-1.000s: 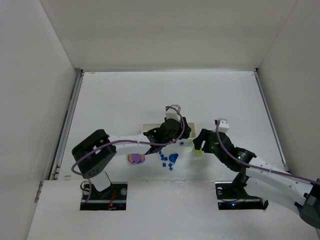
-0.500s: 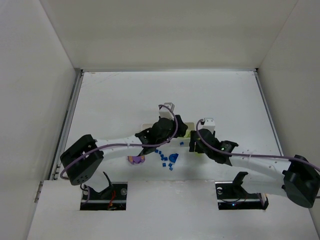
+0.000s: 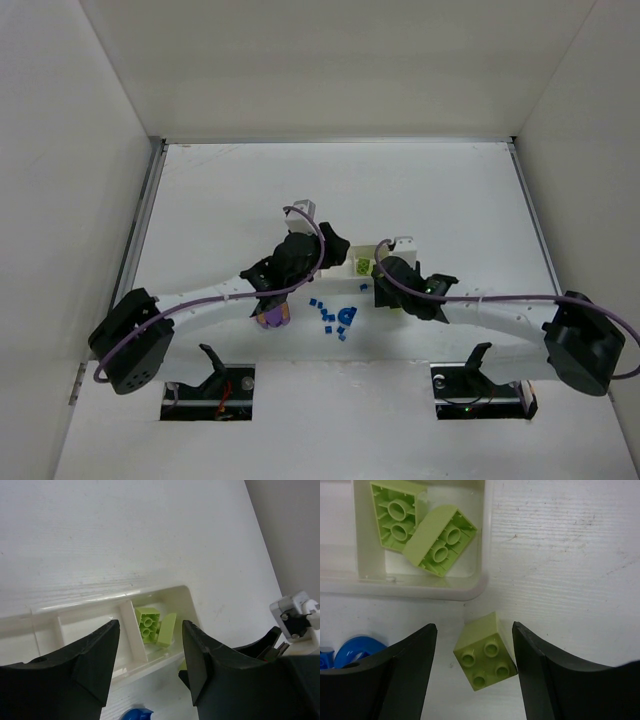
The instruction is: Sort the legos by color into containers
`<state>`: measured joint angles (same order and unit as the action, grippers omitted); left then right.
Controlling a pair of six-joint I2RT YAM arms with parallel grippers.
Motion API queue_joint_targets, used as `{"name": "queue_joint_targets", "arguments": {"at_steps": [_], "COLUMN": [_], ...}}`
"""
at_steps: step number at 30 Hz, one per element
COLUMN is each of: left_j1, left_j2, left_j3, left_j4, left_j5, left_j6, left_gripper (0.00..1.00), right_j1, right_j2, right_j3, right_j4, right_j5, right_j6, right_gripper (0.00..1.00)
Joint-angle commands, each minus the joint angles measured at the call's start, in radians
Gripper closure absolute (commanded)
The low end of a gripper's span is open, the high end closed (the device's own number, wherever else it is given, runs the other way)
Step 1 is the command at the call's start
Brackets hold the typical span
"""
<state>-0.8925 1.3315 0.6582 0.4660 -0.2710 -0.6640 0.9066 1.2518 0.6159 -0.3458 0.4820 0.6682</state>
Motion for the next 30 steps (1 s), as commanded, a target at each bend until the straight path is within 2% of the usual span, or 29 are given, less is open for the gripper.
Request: {"name": "queue_joint_targets", "arguments": {"at_steps": [1, 4, 7, 9, 12, 18, 20, 25, 30], "left_j1": [0.022, 0.031, 0.033, 0.033, 0.034, 0.019, 0.013, 0.005, 0.013], "left_j2": [-0.057, -0.068, -0.071, -0.075, -0.084, -0.121, -0.149, -0.259, -0.339], "left_j3": [-0.025, -0.034, -0.04, -0.043, -0.049, -0.052, -0.052, -0.074, -0.141], "left_j4": [0.026, 0.026, 0.028, 0.026, 0.023, 0.019, 0.014, 0.029, 0.138], "left_j5": [-0.008, -0.007, -0.005, -0.005, -0.005, 0.015, 0.036, 0.095, 0.133], "left_j6": [-0.005, -0.005, -0.005, -0.005, -0.006, -0.017, -0.04, -0.15, -0.255], "left_gripper": [0.5, 0.5, 0.5, 0.5, 0.5, 0.48, 0.48, 0.45, 0.43], "right_j1": [0.021, 0.03, 0.034, 0.036, 0.038, 0.035, 0.034, -0.024, -0.128], "right_j2": [0.02, 0.035, 0.05, 0.054, 0.017, -0.118, -0.185, -0.308, -0.319], "right_j3": [0.061, 0.07, 0.074, 0.077, 0.079, 0.096, 0.096, 0.074, 0.027], "right_j4": [-0.064, -0.085, -0.099, -0.104, -0.104, -0.072, -0.017, 0.233, 0.525], "right_j5": [0.012, 0.021, 0.03, 0.043, 0.063, 0.052, 0.015, -0.201, -0.396], "right_j6": [-0.006, 0.001, 0.007, 0.013, 0.027, 0.002, -0.016, -0.013, 0.115], "right_gripper": [0.34, 0.38, 0.46, 0.58, 0.71, 0.77, 0.79, 0.8, 0.79]}}
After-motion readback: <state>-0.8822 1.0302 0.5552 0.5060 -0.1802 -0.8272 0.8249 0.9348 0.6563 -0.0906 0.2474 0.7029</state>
